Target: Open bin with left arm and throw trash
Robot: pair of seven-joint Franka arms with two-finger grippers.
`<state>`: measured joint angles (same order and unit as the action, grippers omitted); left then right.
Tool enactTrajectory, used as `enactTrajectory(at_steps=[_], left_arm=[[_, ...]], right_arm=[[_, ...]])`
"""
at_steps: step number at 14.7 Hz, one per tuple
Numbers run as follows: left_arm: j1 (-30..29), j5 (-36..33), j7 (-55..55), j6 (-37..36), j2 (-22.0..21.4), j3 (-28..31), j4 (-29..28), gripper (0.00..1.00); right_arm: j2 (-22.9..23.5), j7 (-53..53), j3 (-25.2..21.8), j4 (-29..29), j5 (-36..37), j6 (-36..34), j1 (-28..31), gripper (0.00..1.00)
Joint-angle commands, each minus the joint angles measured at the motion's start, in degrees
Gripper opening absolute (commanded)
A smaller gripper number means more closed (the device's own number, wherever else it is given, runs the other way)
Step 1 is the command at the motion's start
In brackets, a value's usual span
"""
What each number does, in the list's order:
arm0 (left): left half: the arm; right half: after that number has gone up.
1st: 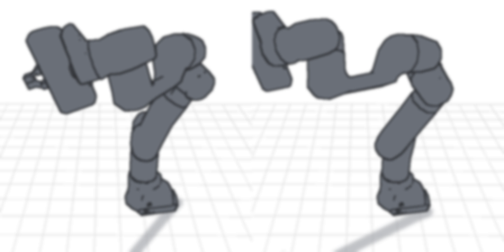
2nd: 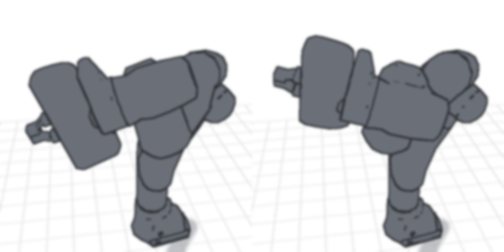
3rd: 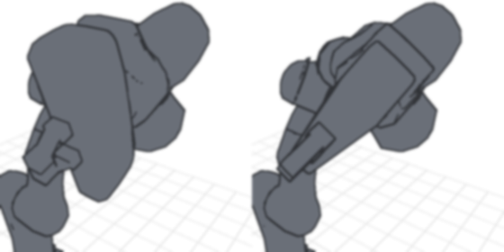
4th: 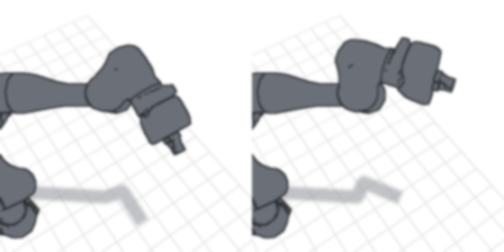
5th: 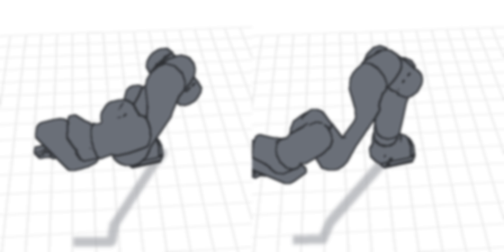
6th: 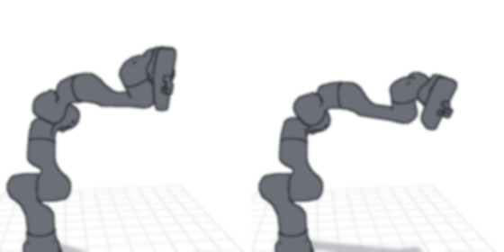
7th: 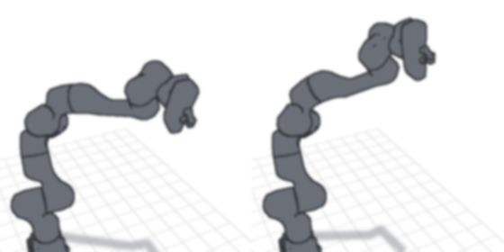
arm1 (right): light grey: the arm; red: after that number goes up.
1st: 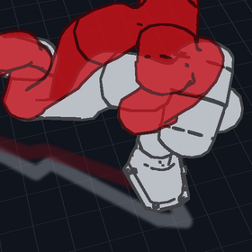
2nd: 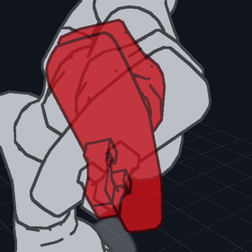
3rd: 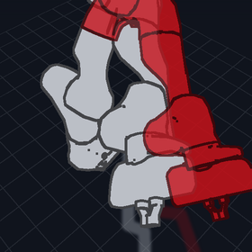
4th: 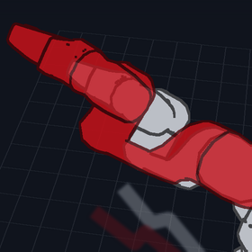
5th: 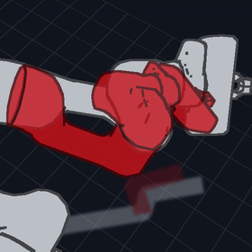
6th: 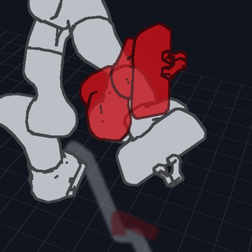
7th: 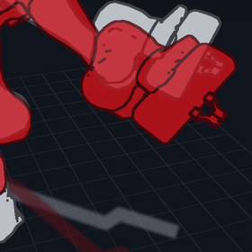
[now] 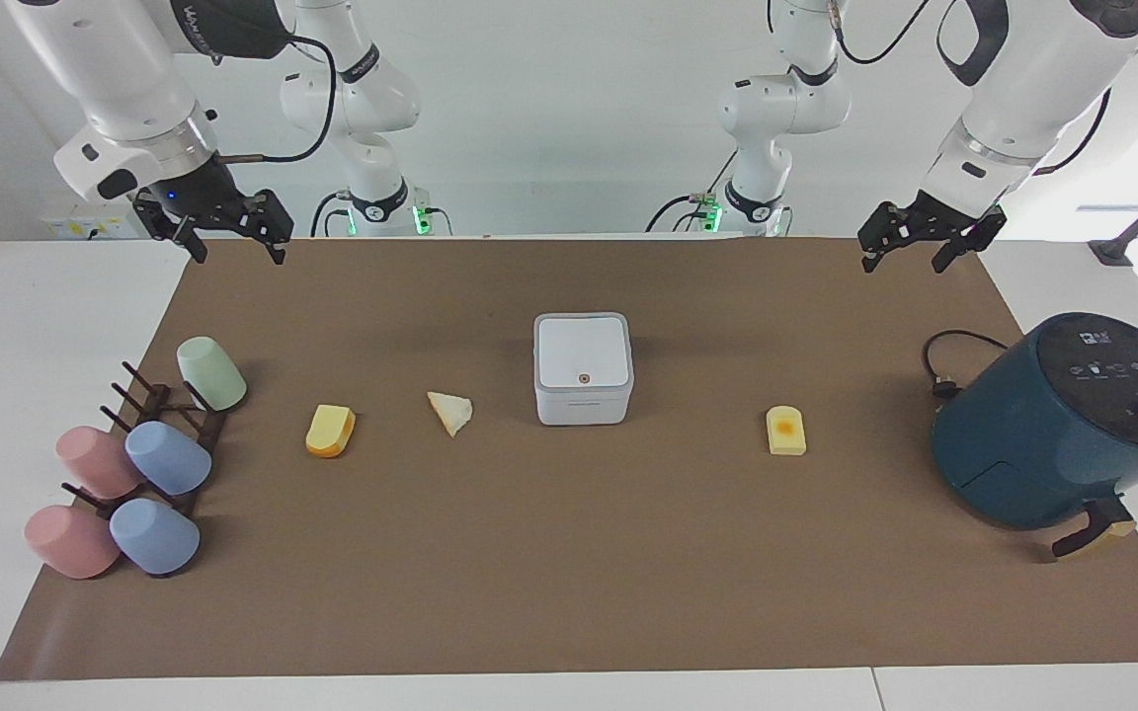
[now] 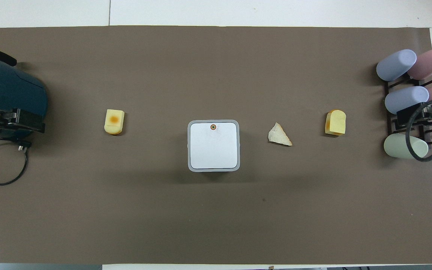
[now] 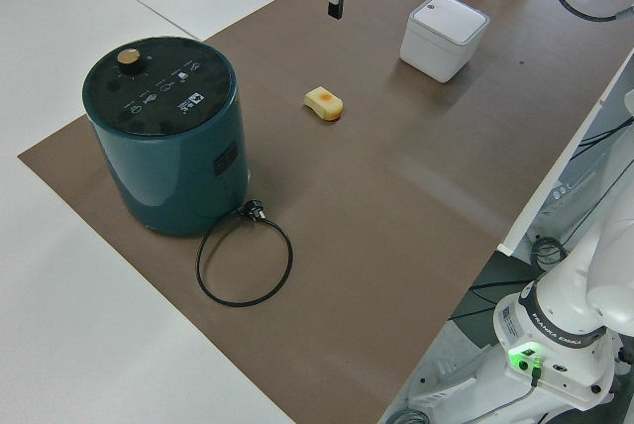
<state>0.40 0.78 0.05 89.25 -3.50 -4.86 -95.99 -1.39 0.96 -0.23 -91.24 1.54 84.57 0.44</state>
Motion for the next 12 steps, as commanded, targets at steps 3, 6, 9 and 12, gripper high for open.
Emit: enactTrajectory(at_steps=[3, 6, 9, 12], left_arm=[[0.48, 0.28, 0.56, 0.22, -0.9, -0.15, -0.78, 1.0], [0.91, 0.8, 0.83, 2.32, -0.81, -0.58, -0.95, 0.98], [5.91, 0.98, 6.52, 5.4, 0.33, -0.59, -0.96, 0.27], [11.63, 1.15, 11.62, 9.17, 3.32, -0.58, -0.69, 0.0]], right_arm=[[-0.8, 0.8, 0.41, -1.48, -0.49, 1.56, 0.62, 1.0], [-0.89, -0.08, 0.41, -1.48, -0.49, 1.83, 0.62, 1.0], [-1.41, -0.43, 0.41, -3.14, -0.58, 3.65, 0.62, 1.0], [-3.34, 0.09, 0.32, -9.88, -0.66, 10.76, 0.88, 1.0]])
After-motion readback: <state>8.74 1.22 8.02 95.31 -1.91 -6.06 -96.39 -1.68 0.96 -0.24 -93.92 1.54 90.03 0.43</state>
